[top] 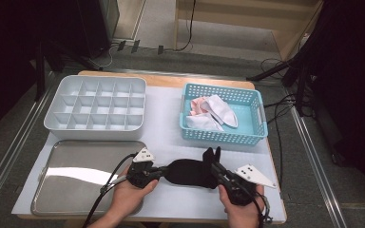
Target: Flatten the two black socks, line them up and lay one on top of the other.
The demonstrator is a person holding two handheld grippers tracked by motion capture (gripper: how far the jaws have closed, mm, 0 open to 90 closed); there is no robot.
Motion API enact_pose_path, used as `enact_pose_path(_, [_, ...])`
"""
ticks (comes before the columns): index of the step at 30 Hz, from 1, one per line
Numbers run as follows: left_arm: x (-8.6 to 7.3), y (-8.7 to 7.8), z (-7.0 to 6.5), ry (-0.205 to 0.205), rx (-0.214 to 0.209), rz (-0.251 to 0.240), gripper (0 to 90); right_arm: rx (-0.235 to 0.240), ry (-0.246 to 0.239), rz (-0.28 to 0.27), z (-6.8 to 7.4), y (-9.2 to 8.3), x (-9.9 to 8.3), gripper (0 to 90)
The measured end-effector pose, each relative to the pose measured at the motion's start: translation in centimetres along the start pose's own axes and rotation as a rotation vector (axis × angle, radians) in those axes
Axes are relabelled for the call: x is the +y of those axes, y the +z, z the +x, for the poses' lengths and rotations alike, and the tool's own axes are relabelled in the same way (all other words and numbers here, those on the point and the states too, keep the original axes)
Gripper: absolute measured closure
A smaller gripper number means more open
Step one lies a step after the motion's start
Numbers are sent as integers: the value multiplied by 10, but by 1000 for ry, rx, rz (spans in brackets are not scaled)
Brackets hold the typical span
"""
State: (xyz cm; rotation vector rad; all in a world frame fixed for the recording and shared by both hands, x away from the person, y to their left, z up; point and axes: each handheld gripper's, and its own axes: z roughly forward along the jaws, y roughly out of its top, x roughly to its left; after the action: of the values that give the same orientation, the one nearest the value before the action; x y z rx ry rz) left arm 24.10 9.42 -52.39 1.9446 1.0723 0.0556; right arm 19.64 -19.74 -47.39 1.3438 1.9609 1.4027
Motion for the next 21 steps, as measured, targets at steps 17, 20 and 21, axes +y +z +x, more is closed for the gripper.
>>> enact_pose_path(17, [5, -8, 17, -95, 21, -8, 715, 170, -96, 44, 55, 44, -12, 632])
enact_pose_path(20, [8, -18, 22, -109, 8, -48, 715, 166, -62, 19, 47, 37, -13, 637])
enact_pose_path(21, [9, -19, 22, -111, 1, -53, 724, 155, -38, 20, 44, 37, -14, 640])
